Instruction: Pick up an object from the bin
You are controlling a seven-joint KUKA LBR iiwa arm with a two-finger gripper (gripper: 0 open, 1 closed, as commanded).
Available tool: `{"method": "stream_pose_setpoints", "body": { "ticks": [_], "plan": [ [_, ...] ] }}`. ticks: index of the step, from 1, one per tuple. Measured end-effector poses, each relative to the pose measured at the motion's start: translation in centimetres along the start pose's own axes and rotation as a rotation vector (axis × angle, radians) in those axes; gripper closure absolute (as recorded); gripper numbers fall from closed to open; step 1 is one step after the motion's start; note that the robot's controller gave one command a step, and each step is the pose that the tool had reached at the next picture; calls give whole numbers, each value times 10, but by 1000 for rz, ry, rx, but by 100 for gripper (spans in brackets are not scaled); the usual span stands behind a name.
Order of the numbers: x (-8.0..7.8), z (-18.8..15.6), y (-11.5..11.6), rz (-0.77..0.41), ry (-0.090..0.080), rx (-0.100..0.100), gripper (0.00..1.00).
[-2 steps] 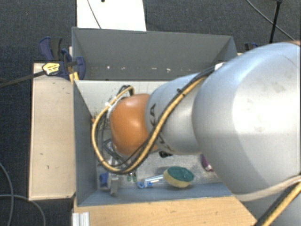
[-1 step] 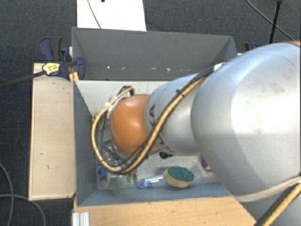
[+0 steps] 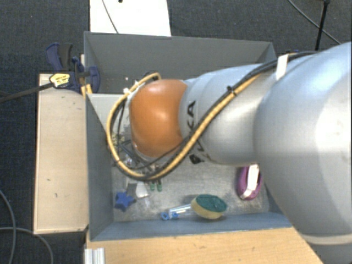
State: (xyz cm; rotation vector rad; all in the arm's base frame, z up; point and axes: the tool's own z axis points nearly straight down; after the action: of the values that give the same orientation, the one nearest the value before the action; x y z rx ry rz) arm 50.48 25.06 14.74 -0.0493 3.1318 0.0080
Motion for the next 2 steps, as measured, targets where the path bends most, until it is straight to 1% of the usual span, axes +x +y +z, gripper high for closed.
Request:
{"method": "stream_pose_setpoints", "body": {
  "ticks": [1, 2],
  "plan": [
    [2, 5, -1, 4, 8, 3, 0],
    [27, 79, -16, 29, 12, 6, 0]
  ]
}}
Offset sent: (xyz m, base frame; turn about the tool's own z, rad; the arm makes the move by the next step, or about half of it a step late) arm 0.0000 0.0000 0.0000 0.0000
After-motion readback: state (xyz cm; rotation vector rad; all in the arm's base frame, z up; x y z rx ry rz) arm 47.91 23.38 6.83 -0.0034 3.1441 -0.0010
